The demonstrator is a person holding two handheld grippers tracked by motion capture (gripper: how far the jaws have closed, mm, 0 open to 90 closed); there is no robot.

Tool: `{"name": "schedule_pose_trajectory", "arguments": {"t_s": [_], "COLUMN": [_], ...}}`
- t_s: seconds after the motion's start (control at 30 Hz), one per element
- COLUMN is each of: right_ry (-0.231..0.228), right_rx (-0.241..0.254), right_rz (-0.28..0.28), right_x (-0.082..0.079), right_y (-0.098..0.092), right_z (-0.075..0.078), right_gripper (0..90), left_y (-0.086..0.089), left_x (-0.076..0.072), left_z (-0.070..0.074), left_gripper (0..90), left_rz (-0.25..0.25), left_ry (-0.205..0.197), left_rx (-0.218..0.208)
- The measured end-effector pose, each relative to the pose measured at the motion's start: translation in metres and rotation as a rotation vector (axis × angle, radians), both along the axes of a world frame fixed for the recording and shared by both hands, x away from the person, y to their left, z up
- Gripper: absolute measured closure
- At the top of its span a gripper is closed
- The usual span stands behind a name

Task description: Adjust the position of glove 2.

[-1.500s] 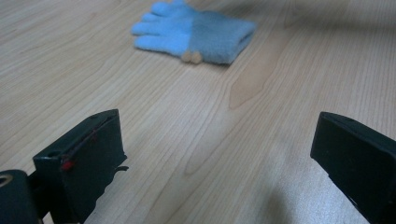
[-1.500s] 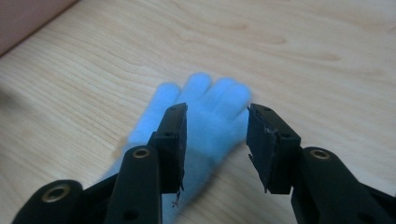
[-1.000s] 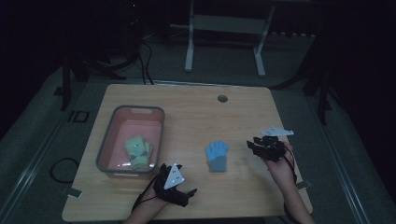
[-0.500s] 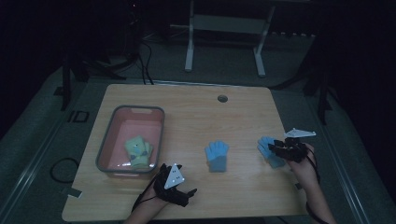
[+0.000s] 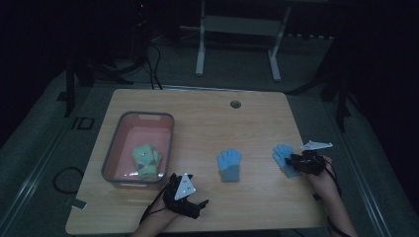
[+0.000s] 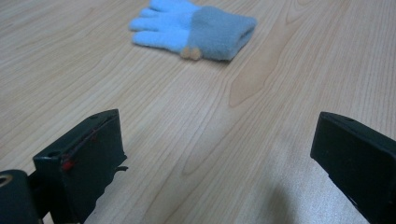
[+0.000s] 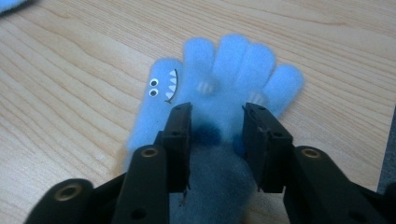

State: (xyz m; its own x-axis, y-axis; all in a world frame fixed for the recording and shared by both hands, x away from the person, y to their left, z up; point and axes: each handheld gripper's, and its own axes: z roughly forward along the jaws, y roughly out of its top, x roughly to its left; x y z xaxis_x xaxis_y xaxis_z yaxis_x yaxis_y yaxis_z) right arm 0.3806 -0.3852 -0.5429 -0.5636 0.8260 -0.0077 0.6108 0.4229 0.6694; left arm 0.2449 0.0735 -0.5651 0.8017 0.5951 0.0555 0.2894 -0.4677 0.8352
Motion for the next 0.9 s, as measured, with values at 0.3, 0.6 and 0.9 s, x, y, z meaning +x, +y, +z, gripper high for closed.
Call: {"name": "schedule_pose_trajectory", "arguments": {"t_s": [0.3,0.6,0.9], "right_ry": [0.027,-0.023,-0.071], "right_rx": [-0.001,0.032,0.076], "right_rz": [-0.086,-0.184,-0.242], "right_x": [-0.003,-0.023,-0.054], "right_y": [0.009,0.035,0.074], "right_z": [0.002,0.040,0.066], "right_gripper": [83.6,86.1,86.1], "left_y": [0.000,-0.001,-0.002], "left_x": [0.000,0.000,-0.001], "left_z": [0.000,0.000,0.000], "left_gripper": [2.9,2.8,2.9], "left_rz": [0.002,0.001,0.000], "left_ry": [-0.002,-0.003,-0.002], "left_rx": [-0.003,-0.002,-0.008]}}
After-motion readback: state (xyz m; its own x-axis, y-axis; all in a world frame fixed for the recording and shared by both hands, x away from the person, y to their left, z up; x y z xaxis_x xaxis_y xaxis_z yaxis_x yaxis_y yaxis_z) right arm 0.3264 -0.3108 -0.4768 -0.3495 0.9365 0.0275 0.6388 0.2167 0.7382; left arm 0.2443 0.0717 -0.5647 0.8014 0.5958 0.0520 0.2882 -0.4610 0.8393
